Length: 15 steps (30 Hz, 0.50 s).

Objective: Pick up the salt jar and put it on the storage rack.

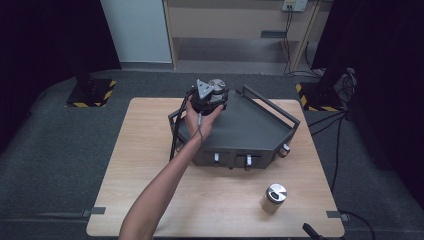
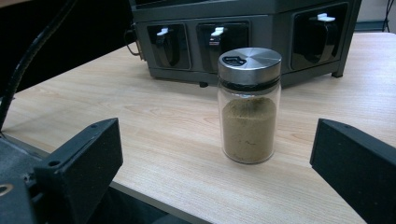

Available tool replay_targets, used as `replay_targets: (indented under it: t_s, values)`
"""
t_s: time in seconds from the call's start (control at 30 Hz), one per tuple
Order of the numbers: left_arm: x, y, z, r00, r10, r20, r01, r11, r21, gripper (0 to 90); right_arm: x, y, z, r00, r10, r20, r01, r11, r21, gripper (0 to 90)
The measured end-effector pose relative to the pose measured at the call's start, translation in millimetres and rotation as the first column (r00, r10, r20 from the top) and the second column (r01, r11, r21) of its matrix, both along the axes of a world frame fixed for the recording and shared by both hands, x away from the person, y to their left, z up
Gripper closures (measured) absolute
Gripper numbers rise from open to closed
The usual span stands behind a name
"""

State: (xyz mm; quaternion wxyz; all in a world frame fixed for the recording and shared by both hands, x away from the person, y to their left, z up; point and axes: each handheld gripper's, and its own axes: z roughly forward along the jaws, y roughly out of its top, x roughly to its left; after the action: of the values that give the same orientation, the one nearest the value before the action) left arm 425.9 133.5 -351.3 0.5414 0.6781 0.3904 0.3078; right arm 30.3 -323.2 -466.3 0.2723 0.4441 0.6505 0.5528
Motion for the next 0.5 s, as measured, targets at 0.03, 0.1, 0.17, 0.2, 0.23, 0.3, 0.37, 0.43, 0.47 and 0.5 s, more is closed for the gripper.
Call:
replay_targets:
  t_s: [0.03, 0.1, 0.17, 0.2, 0.23, 0.3, 0.37, 0.43, 0.47, 0.5]
  values:
    - [1.3, -1.2, -1.5, 1.0, -0.005, -0.003, 0.005, 1.0, 0.007, 30.4, 0.0, -0.2, -0.1, 1.0, 0.0, -0.001, 0.0, 1.0, 0.002, 2.6]
    - [3.2, -4.7, -4.6, 1.0, -0.01, -0.002, 0.01, 0.9994, 0.034, 30.4, 0.1, -0.4, -0.2, 1.0, 0.0, -0.001, 0.0, 1.0, 0.002, 2.6]
    - [5.3, -6.9, -8.0, 0.9999, -0.008, -0.009, 0.009, 0.999, 0.044, 30.4, 0.2, -0.5, -0.3, 1.0, 0.0, -0.002, 0.001, 1.0, 0.004, 2.5]
    - [6.6, -7.1, -9.6, 0.9998, -0.005, -0.018, 0.006, 0.9992, 0.041, 30.4, 0.2, -0.4, -0.2, 1.0, 0.0, -0.002, 0.0, 1.0, 0.004, 2.6]
    - [7.7, -7.4, -11.3, 0.9997, -0.001, -0.026, 0.002, 0.9993, 0.038, 30.4, 0.1, -0.3, -0.2, 1.0, 0.001, 0.0, -0.001, 1.0, 0.003, 2.6]
    - [9.7, -7.4, -14.3, 0.999, 0.005, -0.044, -0.004, 0.9995, 0.03, 30.4, 0.0, -0.3, -0.1, 1.0, 0.003, 0.0, -0.003, 1.0, 0.003, 2.7]
    - [9.9, -8.1, -17.6, 0.9989, 0.012, -0.046, -0.01, 0.9993, 0.035, 30.4, 0.3, -0.5, -0.2, 1.0, 0.006, 0.0, -0.006, 1.0, 0.003, 2.7]
    - [10.7, -7.8, -19.7, 0.9986, 0.013, -0.052, -0.011, 0.9991, 0.042, 30.4, 0.5, -0.6, -0.2, 1.0, 0.008, -0.001, -0.008, 1.0, 0.004, 2.7]
    - [10.9, -7.5, -20.9, 0.9984, 0.014, -0.055, -0.011, 0.999, 0.043, 30.4, 0.7, -0.5, -0.2, 1.0, 0.009, -0.001, -0.009, 1.0, 0.004, 2.7]
    - [10.8, -6.8, -22.7, 0.9985, 0.013, -0.053, -0.011, 0.9992, 0.039, 30.4, 0.8, -0.6, -0.2, 0.9999, 0.01, -0.001, -0.01, 1.0, 0.004, 2.8]
